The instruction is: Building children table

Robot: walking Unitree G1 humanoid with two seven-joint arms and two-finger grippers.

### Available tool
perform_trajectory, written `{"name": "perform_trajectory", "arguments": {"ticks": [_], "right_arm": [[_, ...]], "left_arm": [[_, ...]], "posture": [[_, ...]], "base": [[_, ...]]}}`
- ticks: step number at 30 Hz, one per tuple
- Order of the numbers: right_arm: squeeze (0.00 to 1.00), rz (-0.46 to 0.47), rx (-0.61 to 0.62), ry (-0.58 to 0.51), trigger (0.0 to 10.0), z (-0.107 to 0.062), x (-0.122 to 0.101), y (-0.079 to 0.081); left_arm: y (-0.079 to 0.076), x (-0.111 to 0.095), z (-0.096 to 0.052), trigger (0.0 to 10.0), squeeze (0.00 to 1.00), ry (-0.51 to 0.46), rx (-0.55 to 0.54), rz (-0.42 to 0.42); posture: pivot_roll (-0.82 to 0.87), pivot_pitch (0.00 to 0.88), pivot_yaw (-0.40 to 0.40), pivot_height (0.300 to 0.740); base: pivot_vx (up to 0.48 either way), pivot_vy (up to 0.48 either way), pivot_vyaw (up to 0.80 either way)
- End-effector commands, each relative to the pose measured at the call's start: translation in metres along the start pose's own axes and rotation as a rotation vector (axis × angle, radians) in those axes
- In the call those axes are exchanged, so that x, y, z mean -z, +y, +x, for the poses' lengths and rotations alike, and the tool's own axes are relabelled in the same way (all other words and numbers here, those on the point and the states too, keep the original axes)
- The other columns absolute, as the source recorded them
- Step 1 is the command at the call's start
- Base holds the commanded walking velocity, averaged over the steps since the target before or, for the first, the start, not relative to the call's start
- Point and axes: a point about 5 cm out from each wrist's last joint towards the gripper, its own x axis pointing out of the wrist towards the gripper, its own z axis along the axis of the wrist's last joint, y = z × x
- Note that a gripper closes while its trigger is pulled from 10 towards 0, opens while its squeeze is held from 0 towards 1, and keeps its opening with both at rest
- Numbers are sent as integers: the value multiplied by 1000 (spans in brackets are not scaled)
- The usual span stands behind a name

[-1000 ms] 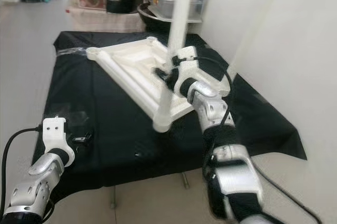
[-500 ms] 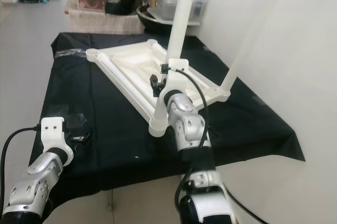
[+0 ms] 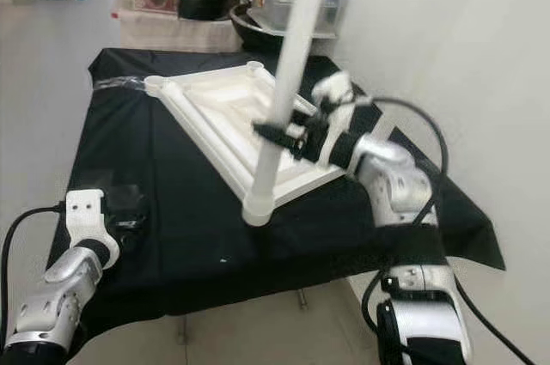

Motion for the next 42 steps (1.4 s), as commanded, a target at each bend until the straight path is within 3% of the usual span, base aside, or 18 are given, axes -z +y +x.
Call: {"name": "perform_trajectory", "arguments": {"ticks": [1,7,8,9,10,11,12,21,22,23,24,27,28,34,35,36,37,42], "right_arm": [[0,-3,-107,22,0,12,9,12],[0,22,-165,13,0,23,13,20],[0,22,-154,17,2745,25,14,20],[0,22,-154,17,2745,25,14,20],[0,9,-147,23,9059,28,15,20],[0,9,-147,23,9059,28,15,20],[0,3,-136,15,10000,29,15,20],[0,15,-82,-21,10000,35,16,16],[439,45,-79,-36,10000,36,15,16],[439,45,-79,-36,10000,36,15,16],[1000,76,-83,-49,10000,37,14,17],[1000,70,-67,-42,10000,39,13,18],[0,48,-69,-38,10000,41,13,19],[0,47,-107,-54,10000,45,10,22],[0,53,-117,-63,9059,47,10,23],[0,56,-122,-68,9059,49,10,23],[0,59,-120,-76,0,51,9,23],[0,76,-77,-98,0,56,9,20]], "left_arm": [[0,5,0,10000,0,22,-1,11],[1,4,0,10000,0,20,0,16],[1,4,0,10000,0,21,0,16],[1,4,0,10000,0,21,0,16],[1,5,1,10000,0,22,1,18],[1,5,1,10000,0,22,1,18],[0,5,1,10000,0,22,2,17],[-3,6,2,10000,0,26,10,16],[-3,6,2,10000,0,26,10,16],[-3,6,2,10000,0,26,10,16],[-3,6,2,10000,0,27,9,16],[-2,6,1,10000,0,28,9,16],[-2,6,1,10000,0,29,10,17],[-2,6,2,10000,0,29,14,18],[-3,6,2,10000,0,28,15,18],[-3,6,3,10000,0,28,16,18],[-3,5,3,10000,0,27,16,18],[-3,5,2,10000,0,25,14,18]], "posture": [[93,0,-151,740],[99,0,-151,740],[99,0,-151,740],[99,0,-151,740],[97,0,-149,740],[97,0,-149,740],[97,0,-149,740],[90,0,-147,740],[90,0,-147,740],[90,0,-147,740],[93,0,-148,740],[93,0,-145,740],[93,0,-145,740],[93,0,-142,740],[97,0,-144,740],[97,0,-144,740],[100,0,-147,740],[106,0,-152,740]], "base": [[0,0,0],[0,0,0],[0,0,0],[0,0,0],[0,0,0],[0,0,0],[0,0,0],[0,0,0],[0,0,0],[0,0,0],[0,0,0],[0,0,0],[0,0,0],[0,0,0],[0,0,0],[0,0,0],[0,0,0],[0,0,0]]}}
